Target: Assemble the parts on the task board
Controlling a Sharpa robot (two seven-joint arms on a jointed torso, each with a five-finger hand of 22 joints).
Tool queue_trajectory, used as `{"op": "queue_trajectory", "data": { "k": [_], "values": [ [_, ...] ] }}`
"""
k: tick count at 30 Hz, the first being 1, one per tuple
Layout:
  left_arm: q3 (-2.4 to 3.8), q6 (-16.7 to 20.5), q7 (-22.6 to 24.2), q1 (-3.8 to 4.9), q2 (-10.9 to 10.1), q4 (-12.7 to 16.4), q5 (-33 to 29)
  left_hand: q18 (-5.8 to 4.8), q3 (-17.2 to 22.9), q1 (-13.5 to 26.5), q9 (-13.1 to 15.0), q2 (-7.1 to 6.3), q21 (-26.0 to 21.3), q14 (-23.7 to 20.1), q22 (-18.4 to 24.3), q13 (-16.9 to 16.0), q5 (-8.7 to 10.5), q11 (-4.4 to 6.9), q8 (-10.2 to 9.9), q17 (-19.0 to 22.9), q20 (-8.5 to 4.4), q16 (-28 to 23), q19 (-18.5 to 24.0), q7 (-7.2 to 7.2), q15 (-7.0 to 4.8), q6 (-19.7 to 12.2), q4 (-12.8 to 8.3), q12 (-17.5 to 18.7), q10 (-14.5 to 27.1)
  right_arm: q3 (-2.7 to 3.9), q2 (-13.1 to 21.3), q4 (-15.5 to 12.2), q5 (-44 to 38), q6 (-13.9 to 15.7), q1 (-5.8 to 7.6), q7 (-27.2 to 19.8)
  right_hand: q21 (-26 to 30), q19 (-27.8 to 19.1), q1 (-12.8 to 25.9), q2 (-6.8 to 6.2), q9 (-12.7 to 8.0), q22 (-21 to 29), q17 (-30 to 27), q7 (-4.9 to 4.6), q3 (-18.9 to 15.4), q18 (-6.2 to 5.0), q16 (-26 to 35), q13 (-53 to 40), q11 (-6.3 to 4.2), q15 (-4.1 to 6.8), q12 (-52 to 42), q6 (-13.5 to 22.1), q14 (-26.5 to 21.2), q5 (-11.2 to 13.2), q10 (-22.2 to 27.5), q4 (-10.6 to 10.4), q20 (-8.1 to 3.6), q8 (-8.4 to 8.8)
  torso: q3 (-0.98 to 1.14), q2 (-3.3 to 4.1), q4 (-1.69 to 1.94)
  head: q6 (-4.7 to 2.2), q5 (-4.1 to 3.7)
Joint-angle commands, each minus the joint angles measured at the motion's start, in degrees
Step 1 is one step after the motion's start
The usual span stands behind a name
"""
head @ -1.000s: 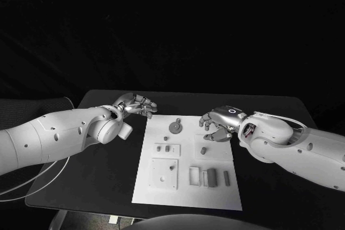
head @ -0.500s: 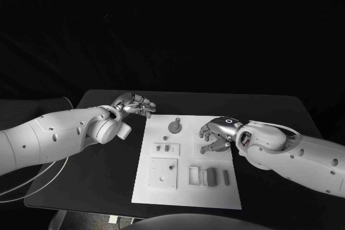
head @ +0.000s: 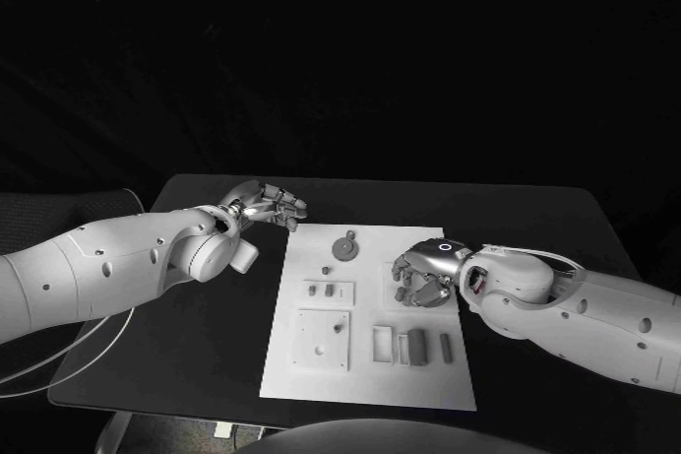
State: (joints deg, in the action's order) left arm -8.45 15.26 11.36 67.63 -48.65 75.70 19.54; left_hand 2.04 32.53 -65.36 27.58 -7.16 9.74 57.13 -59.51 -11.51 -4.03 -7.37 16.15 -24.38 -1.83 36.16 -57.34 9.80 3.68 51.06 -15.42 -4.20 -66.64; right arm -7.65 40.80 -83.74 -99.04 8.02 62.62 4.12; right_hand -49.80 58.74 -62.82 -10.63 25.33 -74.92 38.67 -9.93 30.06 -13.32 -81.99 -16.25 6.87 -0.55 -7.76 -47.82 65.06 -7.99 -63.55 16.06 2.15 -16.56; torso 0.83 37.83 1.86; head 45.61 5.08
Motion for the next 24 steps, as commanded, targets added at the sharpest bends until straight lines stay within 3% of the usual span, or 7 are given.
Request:
{"op": "queue_trajectory", "data": {
  "k": [1,12,18,24],
  "values": [
    [0.04,-0.1,0.6,0.07,0.0,0.1,-0.4,1.13,0.3,-0.3,-0.1,-0.08,-0.2,0.4,-0.1,0.1,-0.32,-0.18,0.4,-0.1,-0.02,-0.3,-0.5,0.03,0.12,-0.4,0.1,0.1,-0.2,-0.14,-0.4,0.2,-2.1,-0.6,-0.29,0.4,0.3,-0.2,-0.7,0.54,0.0,-1.1,0.0,0.25,0.5,-1.68,0.0,0.1,0.00,0.03,0.3,-0.5,-0.2,-0.2,0.2,0.2,-0.02,-0.59,-0.01,0.00,0.04,0.15,0.05],
    [0.04,-0.1,0.5,0.07,-0.1,0.2,-0.4,1.12,0.3,-0.3,-0.1,-0.07,-0.2,0.4,-0.1,0.1,-0.32,-0.18,0.4,-0.1,-0.02,-0.3,-0.5,0.03,0.12,-0.4,0.1,0.1,-0.2,-0.67,-1.2,0.7,-2.7,-1.5,-0.52,0.1,-0.2,-0.2,-3.0,4.42,0.3,-1.2,0.0,0.88,1.1,-1.68,-0.3,0.0,-0.71,0.68,-0.7,-3.8,0.3,-0.2,-1.9,0.6,-0.14,-2.51,-0.04,-0.03,0.02,0.39,0.16],
    [0.04,-0.1,0.5,0.07,-0.2,0.3,-0.4,1.12,0.3,-0.3,-0.1,-0.05,-0.3,0.4,-0.1,0.1,-0.32,-0.18,0.4,-0.2,-0.02,-0.3,-0.5,0.03,0.12,-0.4,0.2,0.1,-0.2,-0.76,-1.5,0.8,-3.1,-1.2,-0.55,0.1,-0.3,0.1,-3.8,5.17,0.1,-1.1,-0.2,1.19,4.4,-1.68,-0.2,-0.1,-1.18,1.14,-1.2,-5.3,0.6,-0.3,-3.3,0.1,0.04,-3.07,-0.02,-0.01,-0.02,0.53,0.21],
    [0.04,-0.2,0.5,0.07,-0.2,0.4,-0.4,1.11,0.2,-0.2,-0.1,-0.04,-0.3,0.4,-0.1,0.1,-0.32,-0.18,0.4,-0.2,-0.02,-0.4,-0.5,0.03,0.12,-0.4,0.2,0.1,-0.2,-0.80,-1.9,0.9,-3.6,-0.6,-0.61,0.2,-0.5,0.3,-3.2,6.58,0.1,-1.1,-0.2,1.69,5.5,-1.68,-0.2,-0.3,-1.66,1.57,-1.8,-6.5,1.0,-0.2,-4.5,0.1,-0.02,-3.67,0.01,-0.01,-0.02,0.61,0.24]
  ]
}}
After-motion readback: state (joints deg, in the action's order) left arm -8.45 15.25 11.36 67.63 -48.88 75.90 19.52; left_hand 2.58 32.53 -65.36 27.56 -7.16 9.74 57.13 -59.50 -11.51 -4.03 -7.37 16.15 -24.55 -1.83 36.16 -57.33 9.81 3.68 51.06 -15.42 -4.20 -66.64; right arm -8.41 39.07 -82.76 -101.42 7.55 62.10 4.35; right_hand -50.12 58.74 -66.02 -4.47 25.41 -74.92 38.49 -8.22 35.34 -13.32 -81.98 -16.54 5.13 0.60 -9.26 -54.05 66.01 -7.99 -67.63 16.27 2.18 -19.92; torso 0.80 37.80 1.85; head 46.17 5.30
